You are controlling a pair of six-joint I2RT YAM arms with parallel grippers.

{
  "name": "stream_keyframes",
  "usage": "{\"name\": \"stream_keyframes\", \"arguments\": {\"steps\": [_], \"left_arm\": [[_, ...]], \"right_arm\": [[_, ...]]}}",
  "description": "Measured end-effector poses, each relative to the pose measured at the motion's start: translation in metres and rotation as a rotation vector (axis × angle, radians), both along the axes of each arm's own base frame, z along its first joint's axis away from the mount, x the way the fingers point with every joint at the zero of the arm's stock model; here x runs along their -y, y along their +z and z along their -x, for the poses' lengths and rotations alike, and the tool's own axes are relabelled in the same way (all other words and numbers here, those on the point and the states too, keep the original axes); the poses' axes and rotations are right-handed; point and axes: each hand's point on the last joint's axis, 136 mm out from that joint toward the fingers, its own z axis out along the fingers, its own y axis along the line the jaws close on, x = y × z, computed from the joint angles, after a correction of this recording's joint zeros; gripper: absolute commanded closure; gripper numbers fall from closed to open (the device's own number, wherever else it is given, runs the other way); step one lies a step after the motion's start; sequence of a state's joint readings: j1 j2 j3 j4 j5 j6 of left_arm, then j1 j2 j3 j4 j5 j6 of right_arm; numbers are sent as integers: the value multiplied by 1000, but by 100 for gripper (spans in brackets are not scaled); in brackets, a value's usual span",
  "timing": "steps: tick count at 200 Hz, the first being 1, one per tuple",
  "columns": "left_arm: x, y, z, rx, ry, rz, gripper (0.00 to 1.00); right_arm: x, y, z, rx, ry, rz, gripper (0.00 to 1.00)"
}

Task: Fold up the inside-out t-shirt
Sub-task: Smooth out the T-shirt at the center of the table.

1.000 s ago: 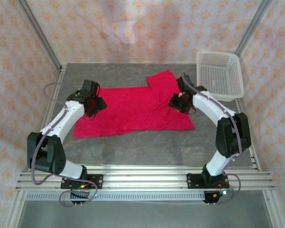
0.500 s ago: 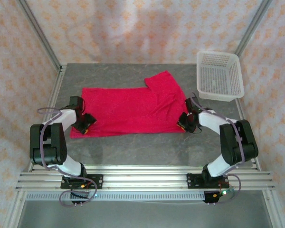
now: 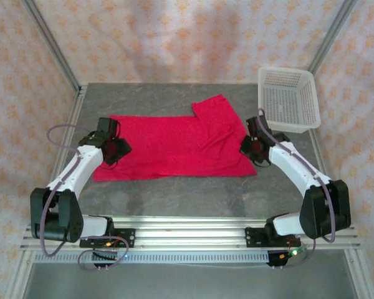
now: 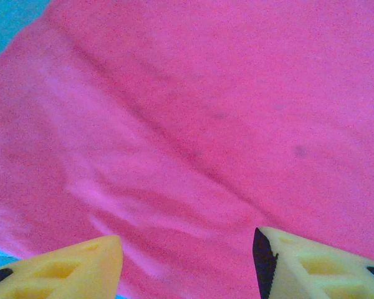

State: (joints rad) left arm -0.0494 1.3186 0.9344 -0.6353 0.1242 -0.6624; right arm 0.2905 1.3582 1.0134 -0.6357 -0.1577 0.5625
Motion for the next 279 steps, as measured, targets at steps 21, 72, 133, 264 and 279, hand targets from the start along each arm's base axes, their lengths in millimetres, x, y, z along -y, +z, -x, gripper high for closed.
{"name": "stream_keyframes", "arguments": {"steps": [21, 72, 133, 264, 279], "left_arm": [[13, 15, -7, 43, -36, -14, 43], [15, 7, -5, 16, -45, -29, 45], [17, -20, 0, -63, -53, -35, 47], [38, -26, -11, -73, -110, -37, 48], [40, -25, -11, -72, -114, -38, 48]], "right_arm": [[-23, 37, -25, 110, 67, 10, 85], [-62, 18, -96, 95, 158, 82, 85], [-87, -46, -139, -40, 254, 146, 77], [-77, -101, -80, -138, 283, 97, 46], [-78, -99, -79, -140, 286, 98, 46]]}}
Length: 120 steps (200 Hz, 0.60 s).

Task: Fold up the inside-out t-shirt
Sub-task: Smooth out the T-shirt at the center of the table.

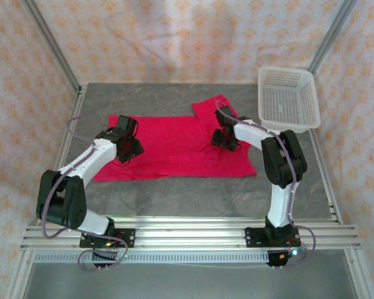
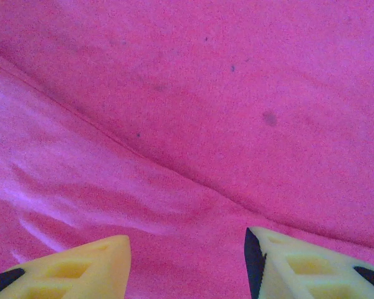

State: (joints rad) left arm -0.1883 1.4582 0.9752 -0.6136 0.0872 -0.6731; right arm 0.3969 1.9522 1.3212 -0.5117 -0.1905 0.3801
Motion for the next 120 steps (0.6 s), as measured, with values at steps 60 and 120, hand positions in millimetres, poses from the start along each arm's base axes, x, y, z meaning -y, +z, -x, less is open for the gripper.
{"name": "stream_keyframes", "arguments": {"steps": [60, 120], "left_arm": [[-3, 0, 0, 3, 7, -17, 48], [-3, 0, 0, 3, 6, -19, 48]], "right_arm": [[0, 34, -6, 51, 35, 7, 63], [-13, 38, -34, 89, 76, 11, 65]]}}
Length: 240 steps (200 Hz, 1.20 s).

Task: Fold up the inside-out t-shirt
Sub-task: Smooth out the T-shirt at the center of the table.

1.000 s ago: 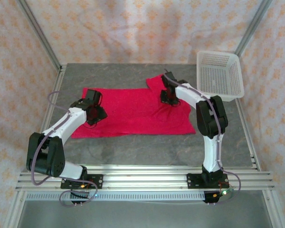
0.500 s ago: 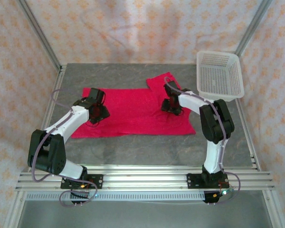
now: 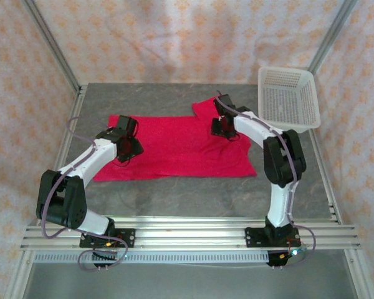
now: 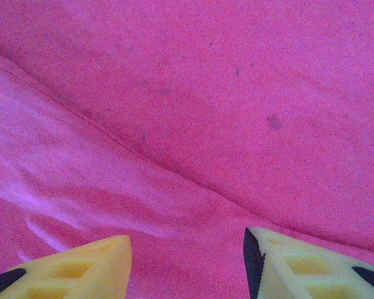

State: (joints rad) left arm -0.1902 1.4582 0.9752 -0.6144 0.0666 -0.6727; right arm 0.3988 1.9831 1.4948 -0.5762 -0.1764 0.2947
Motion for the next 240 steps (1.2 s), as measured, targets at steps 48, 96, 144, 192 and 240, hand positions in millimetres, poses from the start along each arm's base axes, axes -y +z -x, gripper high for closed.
{"name": "stream_keyframes", "arguments": {"steps": [48, 96, 144, 192, 240], "left_arm": [[0, 0, 0, 0, 1, -1, 48], [0, 0, 0, 0, 1, -1, 50], [0, 0, 0, 0, 1, -1, 51], [3, 0, 0, 0, -8, -1, 51], [4, -3, 1, -9, -12, -2, 52]], "right_arm": [[-4, -38, 11, -88, 31, 44, 86], [-4, -37, 14, -96, 39, 71, 100], [8, 3, 20, -51, 30, 109, 100], [-7, 71, 16, 72, 53, -2, 100], [-13, 35, 10, 10, 64, 5, 80]]}}
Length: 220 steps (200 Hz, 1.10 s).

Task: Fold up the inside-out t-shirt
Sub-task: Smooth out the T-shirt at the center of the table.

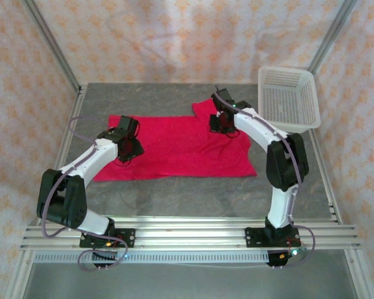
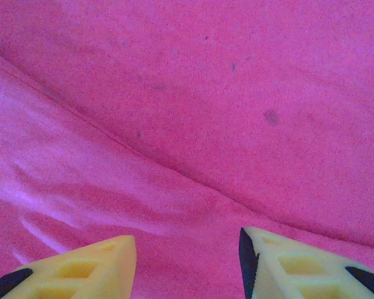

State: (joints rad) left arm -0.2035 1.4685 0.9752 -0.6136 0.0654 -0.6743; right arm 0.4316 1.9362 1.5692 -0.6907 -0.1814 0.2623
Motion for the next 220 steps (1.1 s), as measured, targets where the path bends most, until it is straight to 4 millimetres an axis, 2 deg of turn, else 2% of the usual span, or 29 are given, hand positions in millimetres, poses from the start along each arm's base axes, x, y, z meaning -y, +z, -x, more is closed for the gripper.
{"name": "stream_keyframes", "arguments": {"steps": [30, 59, 78, 93, 116, 147, 156, 168, 173, 194, 220], "left_arm": [[5, -8, 1, -26, -13, -4, 52], [6, -14, 2, -43, -16, -8, 53], [6, -15, 0, -46, -13, -8, 53], [7, -15, -1, -47, -15, -8, 53], [9, -13, -3, -43, -20, -7, 53], [10, -12, -4, -37, -20, -7, 54], [10, -11, -5, -37, -20, -7, 54], [10, -11, -5, -37, -20, -7, 54], [10, -11, -5, -36, -20, -7, 54], [9, -11, -5, -36, -19, -9, 54], [9, -11, -5, -36, -18, -10, 54]], "right_arm": [[-6, -44, 0, -78, 9, 9, 77], [-9, -63, 9, -102, 22, 5, 67], [-7, -78, 23, -125, 26, 14, 58], [-8, -75, 26, -96, 27, 0, 53], [-1, -77, 41, -98, 16, -1, 49], [2, -75, 47, -89, 8, -8, 43], [4, -74, 48, -87, 6, -6, 45], [7, -74, 51, -90, -1, 2, 54], [7, -74, 51, -91, -1, 7, 62], [10, -74, 52, -93, -5, 19, 85], [9, -77, 49, -101, 3, 32, 92]]}}
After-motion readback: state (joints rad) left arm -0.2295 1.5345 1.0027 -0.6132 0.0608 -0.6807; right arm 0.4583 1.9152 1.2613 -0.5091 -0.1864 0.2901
